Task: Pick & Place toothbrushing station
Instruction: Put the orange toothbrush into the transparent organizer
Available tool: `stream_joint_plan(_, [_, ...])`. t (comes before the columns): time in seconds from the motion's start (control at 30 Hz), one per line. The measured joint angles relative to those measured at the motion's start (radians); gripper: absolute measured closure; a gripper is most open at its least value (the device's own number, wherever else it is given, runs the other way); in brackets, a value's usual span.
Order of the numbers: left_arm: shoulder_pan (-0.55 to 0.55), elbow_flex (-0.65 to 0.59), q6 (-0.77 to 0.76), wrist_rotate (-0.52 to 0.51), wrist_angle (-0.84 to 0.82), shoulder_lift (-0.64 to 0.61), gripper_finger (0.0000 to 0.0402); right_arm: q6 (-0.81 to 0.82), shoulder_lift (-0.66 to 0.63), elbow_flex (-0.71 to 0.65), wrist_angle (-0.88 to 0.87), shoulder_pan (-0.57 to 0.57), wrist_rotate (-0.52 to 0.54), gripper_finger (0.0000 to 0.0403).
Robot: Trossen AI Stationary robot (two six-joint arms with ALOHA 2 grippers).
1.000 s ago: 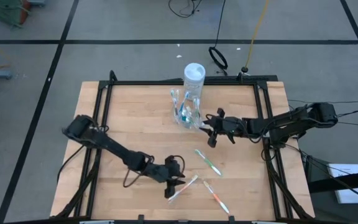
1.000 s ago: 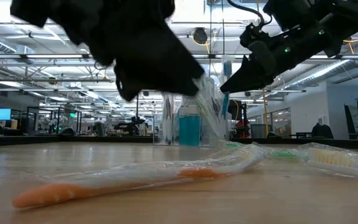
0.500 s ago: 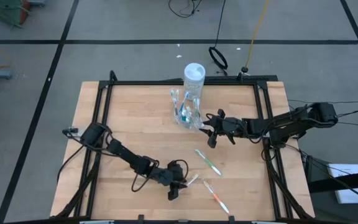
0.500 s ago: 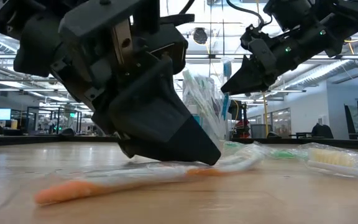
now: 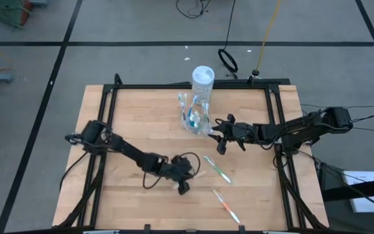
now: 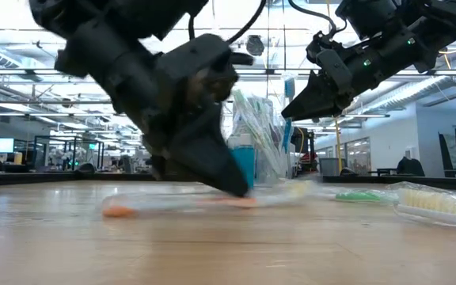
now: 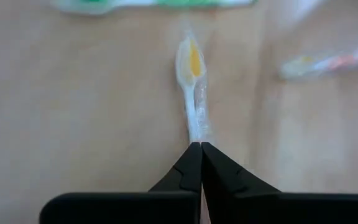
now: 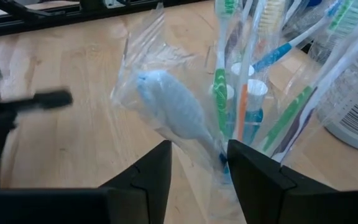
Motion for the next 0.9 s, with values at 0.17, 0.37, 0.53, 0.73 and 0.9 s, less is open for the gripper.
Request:
stream_joint_plan(0.17, [0.018, -0.003, 0.116, -0.064, -0.171, -0.185, 0.0399, 0.006, 0.0, 0.0, 0.0, 0.0, 0.0, 0.0253])
stream_joint_plan(0.37, [0.018, -0.001, 0.22, -0.363, -0.416, -0.446, 0.04, -0.005, 0.0, 0.0, 0.0, 0.0, 0.0, 0.0259])
stream_joint_plan(0.53, [0.019, -0.001, 0.304, -0.673, -0.499, -0.627, 0.04, -0.005, 0.0, 0.0, 0.0, 0.0, 0.0, 0.026])
stream_joint_plan(0.73, [0.058, -0.002, 0.428, -0.846, -0.456, -0.709, 0.04, -0.005, 0.0, 0.0, 0.0, 0.0, 0.0, 0.0261])
stream_joint_plan(0.9, [0.167, -0.14, 0.523, -0.698, -0.151, -0.707, 0.04, -0.005, 0.0, 0.0, 0.0, 0.0, 0.0, 0.0261])
